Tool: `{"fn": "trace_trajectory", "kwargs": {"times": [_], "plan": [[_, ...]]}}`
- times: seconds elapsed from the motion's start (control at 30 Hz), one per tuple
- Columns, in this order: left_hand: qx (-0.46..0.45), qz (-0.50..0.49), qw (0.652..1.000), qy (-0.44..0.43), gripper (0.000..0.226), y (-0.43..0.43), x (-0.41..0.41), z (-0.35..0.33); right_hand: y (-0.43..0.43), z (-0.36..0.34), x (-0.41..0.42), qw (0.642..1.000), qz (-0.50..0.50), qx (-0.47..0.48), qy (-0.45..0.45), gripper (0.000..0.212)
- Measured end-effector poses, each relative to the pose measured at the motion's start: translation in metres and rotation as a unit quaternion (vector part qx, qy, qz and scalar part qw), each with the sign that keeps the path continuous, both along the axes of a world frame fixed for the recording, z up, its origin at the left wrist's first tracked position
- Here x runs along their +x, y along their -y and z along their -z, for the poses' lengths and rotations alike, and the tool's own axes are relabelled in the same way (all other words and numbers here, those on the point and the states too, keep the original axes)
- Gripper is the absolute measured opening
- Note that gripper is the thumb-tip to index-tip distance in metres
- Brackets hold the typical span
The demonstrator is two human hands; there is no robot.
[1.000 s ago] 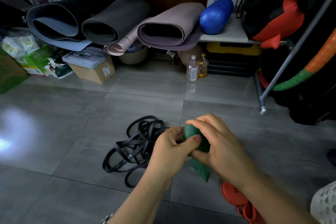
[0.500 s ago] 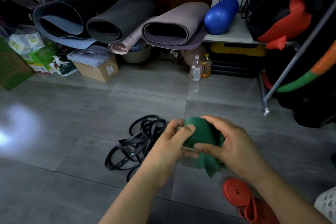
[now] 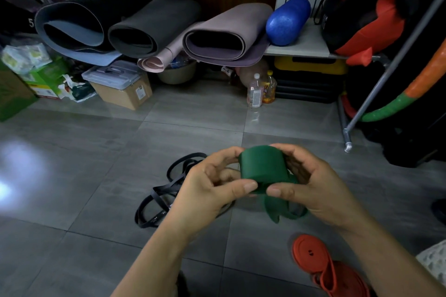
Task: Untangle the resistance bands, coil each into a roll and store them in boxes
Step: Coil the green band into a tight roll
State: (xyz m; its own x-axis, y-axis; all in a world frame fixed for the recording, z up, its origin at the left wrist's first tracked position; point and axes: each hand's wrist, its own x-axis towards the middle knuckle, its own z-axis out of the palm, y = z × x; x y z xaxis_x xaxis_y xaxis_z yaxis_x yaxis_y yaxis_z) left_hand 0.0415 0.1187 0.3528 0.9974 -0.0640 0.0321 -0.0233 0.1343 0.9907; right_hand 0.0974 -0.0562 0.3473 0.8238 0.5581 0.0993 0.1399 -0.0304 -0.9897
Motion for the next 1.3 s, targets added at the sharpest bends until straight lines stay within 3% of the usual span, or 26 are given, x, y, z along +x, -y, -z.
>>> {"fn": "trace_trajectory", "kwargs": {"times": [0.1, 0.23, 0.3, 0.4, 0.47, 0.6, 0.73, 0.87, 1.0, 1.03, 1.1, 1.17, 1.2, 1.3], "plan": [[-0.102, -0.012, 0.995, 0.011, 0.037, 0.007, 0.001, 0.005, -0.004, 0.005, -0.001, 0.998, 0.007, 0.069, -0.011, 0.062], [-0.116, -0.021, 0.993, -0.02, 0.047, 0.011, 0.002, 0.005, -0.004, 0.006, 0.002, 0.996, 0.01, 0.089, -0.024, 0.057], [-0.013, -0.027, 0.999, -0.035, 0.052, 0.006, 0.003, 0.004, -0.001, 0.003, 0.004, 0.999, 0.015, 0.05, -0.001, 0.05], [0.218, 0.0, 0.976, -0.002, 0.062, -0.003, 0.004, 0.004, 0.0, 0.002, 0.003, 0.98, 0.034, -0.15, 0.123, 0.044], [0.241, 0.009, 0.97, 0.018, 0.057, -0.003, 0.004, 0.004, -0.003, 0.002, 0.001, 0.961, 0.027, -0.213, 0.172, 0.043], [0.058, -0.016, 0.998, 0.004, 0.046, -0.003, 0.003, -0.001, -0.004, 0.003, 0.005, 0.995, 0.006, -0.069, 0.07, 0.06], [-0.13, -0.01, 0.991, 0.013, 0.059, 0.001, 0.003, -0.001, -0.01, 0.005, 0.002, 0.998, -0.023, 0.062, 0.006, 0.062], [-0.207, -0.025, 0.978, -0.004, 0.073, 0.009, 0.003, 0.001, -0.02, 0.006, -0.005, 0.987, -0.01, 0.146, -0.067, 0.061], [-0.251, -0.048, 0.966, -0.03, 0.055, 0.008, 0.001, 0.001, -0.025, 0.009, -0.007, 0.986, -0.003, 0.152, -0.072, 0.058], [-0.223, -0.048, 0.973, -0.044, 0.049, 0.005, 0.002, 0.0, -0.024, 0.008, -0.006, 0.989, -0.005, 0.138, -0.056, 0.056], [-0.046, -0.024, 0.998, -0.032, 0.056, -0.006, 0.001, -0.003, -0.02, 0.008, -0.001, 0.998, 0.017, 0.051, 0.012, 0.054], [0.153, -0.001, 0.988, 0.007, 0.07, -0.018, 0.002, -0.002, -0.016, 0.01, 0.005, 0.984, 0.046, -0.103, 0.135, 0.051], [0.206, 0.001, 0.978, 0.031, 0.069, -0.021, 0.003, 0.0, -0.015, 0.012, 0.006, 0.97, 0.044, -0.156, 0.182, 0.051], [0.206, -0.025, 0.976, 0.065, 0.051, -0.021, 0.002, 0.004, -0.017, 0.013, 0.005, 0.978, 0.006, -0.139, 0.157, 0.05]]}}
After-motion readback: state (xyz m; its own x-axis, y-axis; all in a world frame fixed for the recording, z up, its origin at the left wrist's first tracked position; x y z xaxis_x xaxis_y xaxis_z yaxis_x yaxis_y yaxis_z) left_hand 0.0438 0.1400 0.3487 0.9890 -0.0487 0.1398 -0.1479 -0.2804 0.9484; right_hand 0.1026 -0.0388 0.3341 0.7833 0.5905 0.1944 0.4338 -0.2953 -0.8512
